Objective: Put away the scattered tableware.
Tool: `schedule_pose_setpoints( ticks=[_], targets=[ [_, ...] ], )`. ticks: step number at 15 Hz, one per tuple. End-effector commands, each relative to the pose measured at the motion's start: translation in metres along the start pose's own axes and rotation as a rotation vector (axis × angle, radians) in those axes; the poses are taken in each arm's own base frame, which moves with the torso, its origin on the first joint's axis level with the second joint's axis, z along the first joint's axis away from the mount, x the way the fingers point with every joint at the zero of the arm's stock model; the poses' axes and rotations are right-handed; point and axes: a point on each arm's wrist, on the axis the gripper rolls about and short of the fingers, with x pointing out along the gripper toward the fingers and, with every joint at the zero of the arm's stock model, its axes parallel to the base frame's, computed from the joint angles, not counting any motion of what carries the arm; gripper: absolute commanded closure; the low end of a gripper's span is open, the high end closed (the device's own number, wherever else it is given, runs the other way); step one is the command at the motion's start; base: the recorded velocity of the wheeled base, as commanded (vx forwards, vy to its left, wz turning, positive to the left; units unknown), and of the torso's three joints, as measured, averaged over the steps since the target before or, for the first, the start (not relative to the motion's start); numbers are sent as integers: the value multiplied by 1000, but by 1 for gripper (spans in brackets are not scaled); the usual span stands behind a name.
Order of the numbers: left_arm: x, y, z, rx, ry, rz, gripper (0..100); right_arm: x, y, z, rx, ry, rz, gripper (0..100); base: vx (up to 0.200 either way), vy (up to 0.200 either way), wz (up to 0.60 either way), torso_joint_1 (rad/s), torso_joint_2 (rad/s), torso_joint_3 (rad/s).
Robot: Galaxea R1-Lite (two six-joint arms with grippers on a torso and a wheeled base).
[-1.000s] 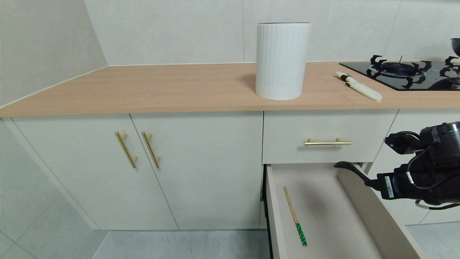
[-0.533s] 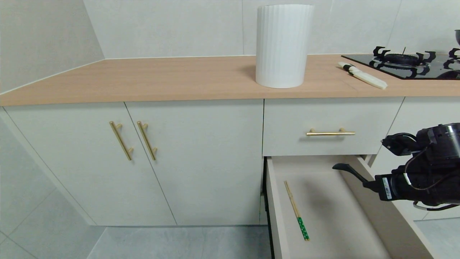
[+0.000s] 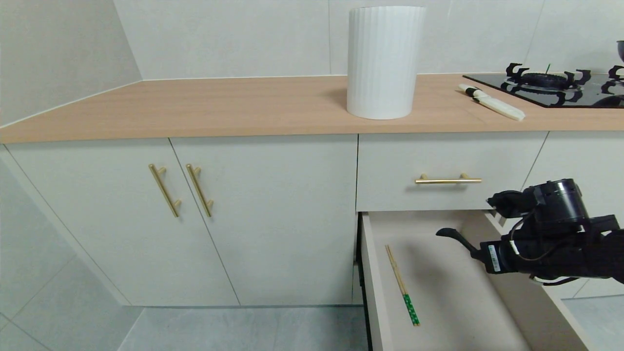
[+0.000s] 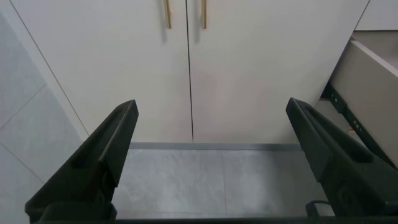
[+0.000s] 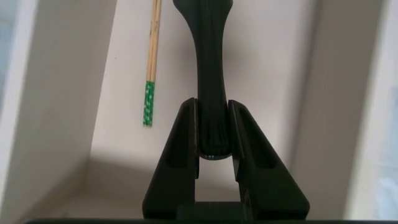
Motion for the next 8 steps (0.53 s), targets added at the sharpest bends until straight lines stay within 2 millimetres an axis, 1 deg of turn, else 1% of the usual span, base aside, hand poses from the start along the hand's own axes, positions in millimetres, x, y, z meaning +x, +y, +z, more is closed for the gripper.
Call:
schedule_pose_setpoints(
  ticks=[1, 3, 5, 7, 8],
  targets=[
    [0, 0, 0, -1, 0, 1, 0, 51, 1, -18, 25, 85, -28, 100, 0, 0, 0, 0, 0, 0],
    [0, 0, 0, -1, 0, 1, 0, 75, -1, -29, 35, 109, -43, 100, 0, 0, 0, 0, 0, 0],
    [0, 0, 0, -1, 0, 1, 0, 95, -2, -41, 34, 143, -73, 100, 0, 0, 0, 0, 0, 0],
    [0, 0, 0, -1, 0, 1, 0, 109, -3, -49, 31, 153, -92, 100, 0, 0, 0, 0, 0, 0],
    [0, 0, 0, -1, 0, 1, 0, 119, -4, -56, 29, 163, -102, 100, 0, 0, 0, 0, 0, 0]
  ],
)
